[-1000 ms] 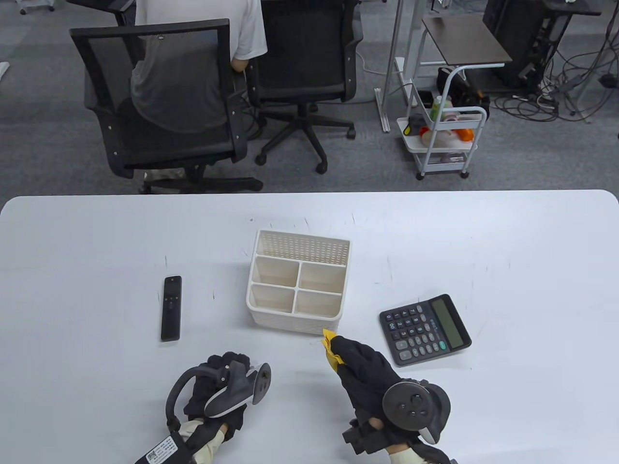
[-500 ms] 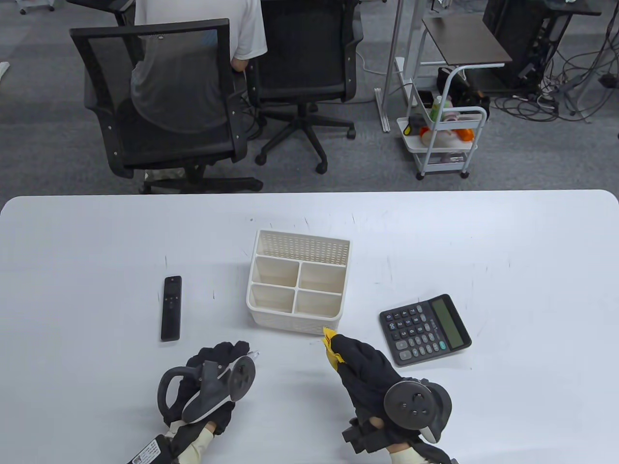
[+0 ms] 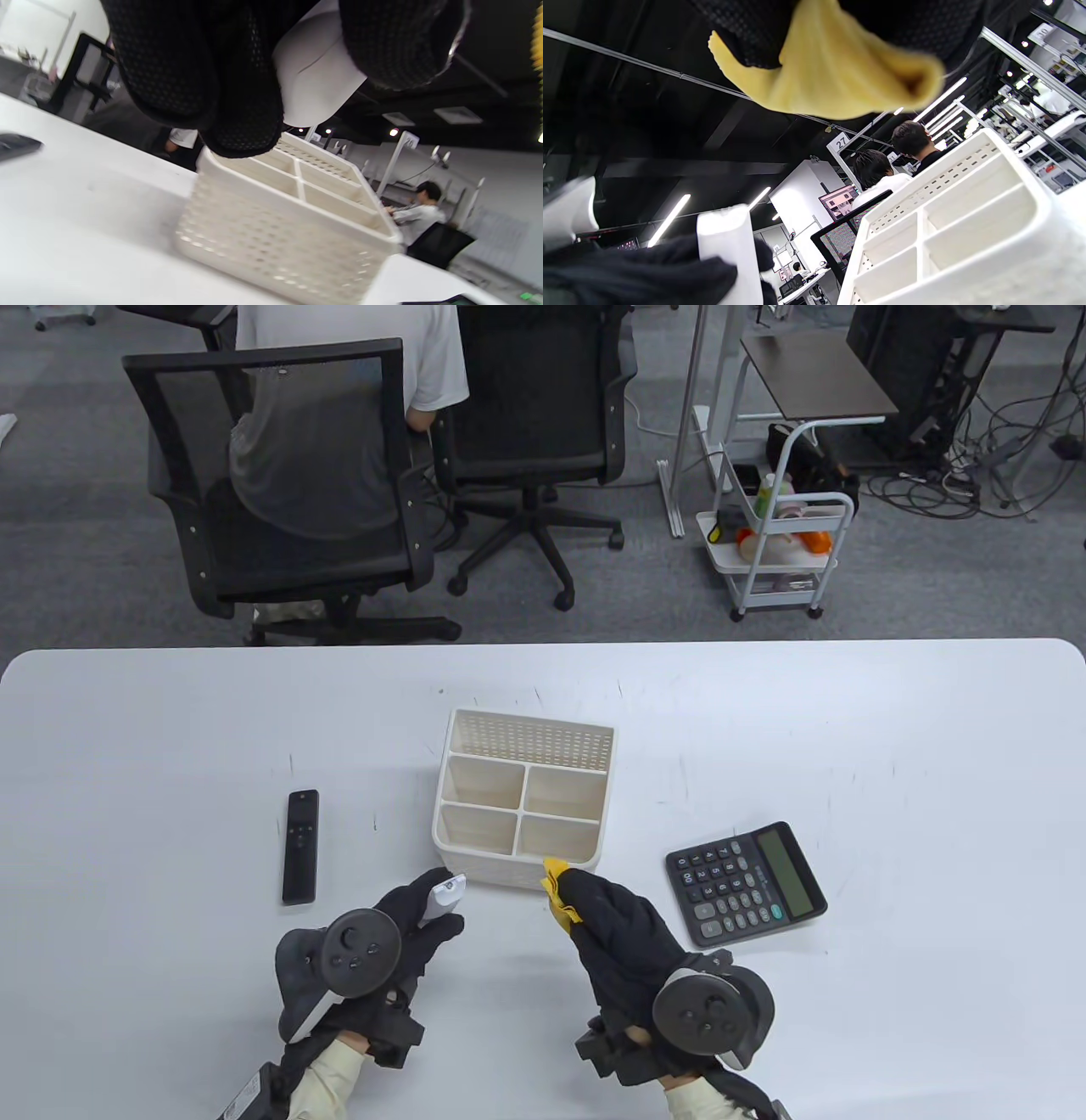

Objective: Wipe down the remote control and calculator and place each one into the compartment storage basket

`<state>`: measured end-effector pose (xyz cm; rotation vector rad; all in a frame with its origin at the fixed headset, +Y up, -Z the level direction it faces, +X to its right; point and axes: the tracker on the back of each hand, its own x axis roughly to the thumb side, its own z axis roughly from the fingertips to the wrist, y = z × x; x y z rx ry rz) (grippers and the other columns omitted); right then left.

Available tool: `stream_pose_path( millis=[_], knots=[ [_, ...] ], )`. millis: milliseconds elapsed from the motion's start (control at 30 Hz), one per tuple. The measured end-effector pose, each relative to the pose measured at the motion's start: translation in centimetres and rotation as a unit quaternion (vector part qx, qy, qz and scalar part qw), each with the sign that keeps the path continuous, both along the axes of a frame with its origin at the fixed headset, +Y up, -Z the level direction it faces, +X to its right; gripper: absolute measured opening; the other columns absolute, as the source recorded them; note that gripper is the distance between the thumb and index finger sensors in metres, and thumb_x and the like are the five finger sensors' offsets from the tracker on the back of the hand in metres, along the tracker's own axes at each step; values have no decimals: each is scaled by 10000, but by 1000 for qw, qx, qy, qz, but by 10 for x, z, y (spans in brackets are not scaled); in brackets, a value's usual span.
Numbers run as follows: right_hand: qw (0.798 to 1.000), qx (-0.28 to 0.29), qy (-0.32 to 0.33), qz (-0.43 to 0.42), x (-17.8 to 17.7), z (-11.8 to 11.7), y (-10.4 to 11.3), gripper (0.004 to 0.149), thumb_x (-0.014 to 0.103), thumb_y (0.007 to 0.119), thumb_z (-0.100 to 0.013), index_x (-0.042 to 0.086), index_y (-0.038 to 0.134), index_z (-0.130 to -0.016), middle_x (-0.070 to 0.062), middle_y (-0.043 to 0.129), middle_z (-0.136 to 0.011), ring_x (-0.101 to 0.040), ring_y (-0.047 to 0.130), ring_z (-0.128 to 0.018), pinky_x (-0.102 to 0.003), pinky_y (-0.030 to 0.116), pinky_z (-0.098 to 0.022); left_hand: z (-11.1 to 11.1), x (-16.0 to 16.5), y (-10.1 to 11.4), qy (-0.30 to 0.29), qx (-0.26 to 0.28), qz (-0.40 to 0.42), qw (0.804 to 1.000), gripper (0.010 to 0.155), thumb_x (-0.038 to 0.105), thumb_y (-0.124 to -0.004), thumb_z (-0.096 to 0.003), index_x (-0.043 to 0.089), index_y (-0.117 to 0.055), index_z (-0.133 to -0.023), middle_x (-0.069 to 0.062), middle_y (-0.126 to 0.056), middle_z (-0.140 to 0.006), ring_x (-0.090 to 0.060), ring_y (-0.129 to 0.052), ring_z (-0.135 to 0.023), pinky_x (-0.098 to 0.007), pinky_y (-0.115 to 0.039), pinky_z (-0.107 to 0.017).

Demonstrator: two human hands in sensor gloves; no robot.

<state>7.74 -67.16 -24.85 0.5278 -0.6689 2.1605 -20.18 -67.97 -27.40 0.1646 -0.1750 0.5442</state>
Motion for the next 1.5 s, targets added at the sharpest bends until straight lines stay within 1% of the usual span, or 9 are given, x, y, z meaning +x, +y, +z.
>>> stream_pose_path(
  millis=[167,333,467,767,1033,1233,1333,1400,1500],
  knots=[
    [999,-27,8,-36,-19,-15,3,438,184,758,-535,92,763,-963,-213,830,-918,-356,888,-685,-526,752,-508,-1,12,2,-57,-38,78,995,550,470,-863,-435,278,-796,-947,-22,-1007,-843,-155,-1124,-610,-348,-975,-437],
    [996,-18,35,-81,-36,-22,0,442,187,746,-542,97,745,-975,-212,811,-944,-366,876,-715,-590,709,-552,-4,11,-10,-91,-69,160,980,557,451,-865,-445,223,-786,-948,-49,-1008,-835,-162,-1135,-613,-341,-989,-426],
    [994,-32,55,-94,-48,-23,-7,444,188,741,-546,91,738,-979,-224,803,-982,-415,882,-783,-662,682,-568,-4,5,-18,-91,-72,178,977,561,436,-866,-447,200,-782,-949,-65,-1007,-831,-168,-1141,-614,-341,-995,-423],
    [986,-83,92,-109,-55,-17,-35,490,221,730,-554,28,698,-1003,-314,782,-978,-461,895,-785,-697,660,-574,2,0,-21,-92,-63,220,969,580,417,-865,-452,174,-759,-968,-83,-1000,-835,-170,-1141,-624,-336,-1000,-428],
    [977,-97,140,-125,-61,-14,-35,585,319,718,-574,60,576,-1079,-252,647,-1096,-466,692,-947,-708,575,-611,13,12,-16,-95,-23,131,986,597,423,-867,-446,140,-761,-962,-80,-1014,-814,-149,-1151,-600,-323,-1007,-413],
    [969,-148,156,-120,-62,-15,-44,637,348,696,-589,106,453,-1126,-231,494,-1163,-465,485,-1031,-752,485,-608,15,16,-18,-92,-26,147,985,606,398,-873,-446,104,-757,-964,-101,-1005,-821,-157,-1145,-616,-327,-1005,-423],
    [973,-153,141,-104,-64,-12,-43,602,355,668,-601,195,441,-1135,-279,314,-1181,-530,460,-1013,-771,462,-595,15,14,-18,-85,-19,155,984,606,388,-878,-446,113,-747,-970,-101,-998,-830,-163,-1143,-625,-327,-1005,-428],
    [978,-140,123,-95,-65,-9,-40,571,342,653,-607,206,469,-1130,-284,320,-1163,-520,446,-985,-781,413,-589,15,12,-17,-79,-13,154,985,603,390,-872,-451,114,-744,-971,-100,-996,-832,-161,-1140,-628,-323,-1006,-429],
    [986,-100,110,-71,-72,0,-30,541,315,648,-605,166,536,-1112,-241,454,-1130,-471,530,-944,-770,410,-593,14,10,-16,-71,-11,156,985,604,394,-868,-453,121,-739,-976,-95,-995,-833,-157,-1141,-626,-320,-1005,-429]
  ],
)
